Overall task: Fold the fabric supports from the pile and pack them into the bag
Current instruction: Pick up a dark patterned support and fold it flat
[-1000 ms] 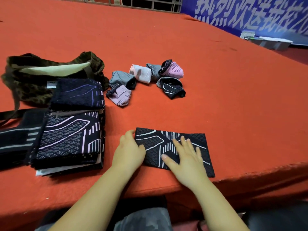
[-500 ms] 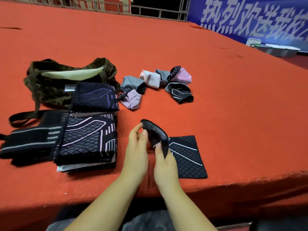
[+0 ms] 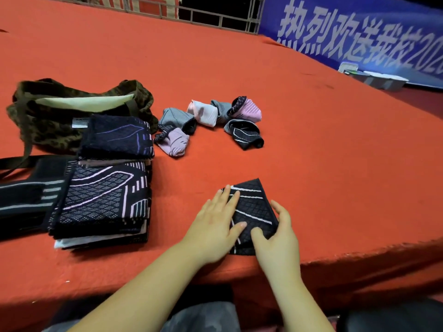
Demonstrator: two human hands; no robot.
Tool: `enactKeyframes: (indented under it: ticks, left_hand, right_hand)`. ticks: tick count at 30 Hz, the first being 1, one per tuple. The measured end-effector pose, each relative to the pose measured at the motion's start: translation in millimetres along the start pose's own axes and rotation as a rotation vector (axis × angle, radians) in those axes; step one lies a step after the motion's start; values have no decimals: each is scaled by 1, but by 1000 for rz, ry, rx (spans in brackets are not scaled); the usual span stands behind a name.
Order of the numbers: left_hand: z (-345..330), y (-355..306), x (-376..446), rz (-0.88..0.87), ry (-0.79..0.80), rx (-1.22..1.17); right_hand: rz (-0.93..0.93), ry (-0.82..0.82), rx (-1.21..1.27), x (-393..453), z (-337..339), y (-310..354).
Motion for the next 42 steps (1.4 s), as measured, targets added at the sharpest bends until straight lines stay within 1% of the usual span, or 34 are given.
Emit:
enactKeyframes:
  ticks: [3,6,9,12,16,17,18,19,20,21,23,24,26,28,29,31,33,34,38,40,42]
  left_hand:
    - [-10,-3,7,14,89,160]
    - [-14,-3,10,47,142,232]
    - [-12,1,8,58,199,258]
    - [-8,9,5,13,267,252]
    - [-3,16,5,-58,314,209]
    - [-3,16,5,-70,316,201]
    - [-3,17,6,-79,315,197]
    - [-4,18,7,-85,310,197]
    - [-4,18,7,-86,300,197]
    - [-4,18,7,-80,287,189]
    - [-5,17,4,-49,248,149]
    - [-6,16,3,-14,207,114]
    - [-5,14,0,126,45,20]
    - [1,14,-3,340,-142,-41]
    - [4,14,-3,431,-182,-51]
    - [7,13,0,521,-153,-81]
    - [10,12,6,524,-107,-183]
    - [10,10,8,498,-98,-305]
    - [13,-8,9,279,-91,-966]
    - [16,-17,5,248,-113,-1222]
    - [24,-23,3,242,-180,-1453]
  right_hand:
    - [-25,-6,-170,1,4,-13]
    - [-29,9,-278,1,4,-21]
    - [1,11,-294,1,2,-22]
    - [-7,2,-280,5,4,-24]
    - [16,-136,-301,20,14,-22]
    - [61,-168,-332,24,16,-17]
    - [121,-164,-365,27,17,-11]
    - [179,-110,-398,30,14,-6]
    - [218,-11,-444,32,10,-2]
    - [218,106,-506,34,3,-2]
    - [119,288,-639,33,-8,-11]
    - [60,326,-677,32,-11,-17]
    - [-17,327,-685,29,-11,-25]
    - [-60,307,-668,28,-10,-28]
    - [-83,287,-655,28,-9,-29]
    - [-127,235,-622,29,-8,-29]
    - [-143,203,-596,28,-8,-28]
    - [-140,193,-573,28,-8,-28]
    - [-120,181,-356,30,-5,-23]
    - [-104,195,-181,29,-3,-14]
    - [-90,193,100,28,-1,0]
Point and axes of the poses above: each hand's wrist, its own x-axis towards the middle knuckle, its own z-axis out of the back of the hand, y = z × x, the point moved 2 cm from there along x, towards the middle knuckle, and after that the axes turned 11 degrees about y, right-handed, at the moved point
